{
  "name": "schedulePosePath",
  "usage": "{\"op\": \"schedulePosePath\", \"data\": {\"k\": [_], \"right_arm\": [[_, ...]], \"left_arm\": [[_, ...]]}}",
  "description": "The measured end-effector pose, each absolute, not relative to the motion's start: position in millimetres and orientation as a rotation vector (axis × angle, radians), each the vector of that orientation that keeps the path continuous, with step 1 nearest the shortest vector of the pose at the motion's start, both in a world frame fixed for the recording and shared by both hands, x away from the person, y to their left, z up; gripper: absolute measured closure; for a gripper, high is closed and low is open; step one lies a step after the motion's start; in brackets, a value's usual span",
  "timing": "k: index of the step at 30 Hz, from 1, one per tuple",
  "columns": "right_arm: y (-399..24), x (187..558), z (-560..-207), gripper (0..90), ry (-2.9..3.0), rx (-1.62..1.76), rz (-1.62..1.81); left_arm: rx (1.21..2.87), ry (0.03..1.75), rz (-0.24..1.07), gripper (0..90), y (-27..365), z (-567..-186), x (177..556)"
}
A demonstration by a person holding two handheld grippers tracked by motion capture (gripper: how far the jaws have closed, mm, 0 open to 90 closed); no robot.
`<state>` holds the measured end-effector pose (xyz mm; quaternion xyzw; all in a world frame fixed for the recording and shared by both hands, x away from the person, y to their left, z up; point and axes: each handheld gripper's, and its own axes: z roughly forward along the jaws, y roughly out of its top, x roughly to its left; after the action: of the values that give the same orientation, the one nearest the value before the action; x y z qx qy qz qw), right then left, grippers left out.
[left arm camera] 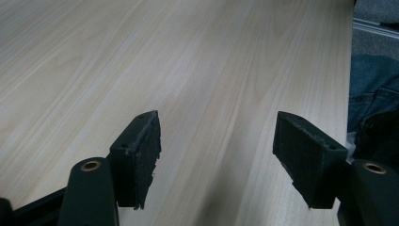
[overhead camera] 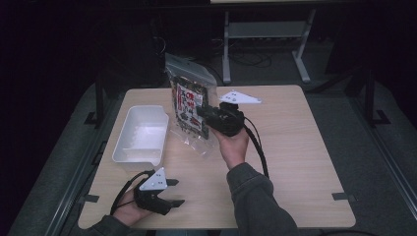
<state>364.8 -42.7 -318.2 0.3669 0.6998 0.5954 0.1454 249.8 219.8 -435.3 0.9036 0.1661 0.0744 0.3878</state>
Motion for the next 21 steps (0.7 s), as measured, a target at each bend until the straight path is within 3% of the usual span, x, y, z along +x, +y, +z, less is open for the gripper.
{"op": "schedulePosePath", "data": {"k": [21], "right_arm": [[22.8,381.3,-310.5,75.5,1.990,0.972,1.721]], "left_arm": [[2.293,0.464,0.201,31.5,244.6,-436.0,245.0]]}}
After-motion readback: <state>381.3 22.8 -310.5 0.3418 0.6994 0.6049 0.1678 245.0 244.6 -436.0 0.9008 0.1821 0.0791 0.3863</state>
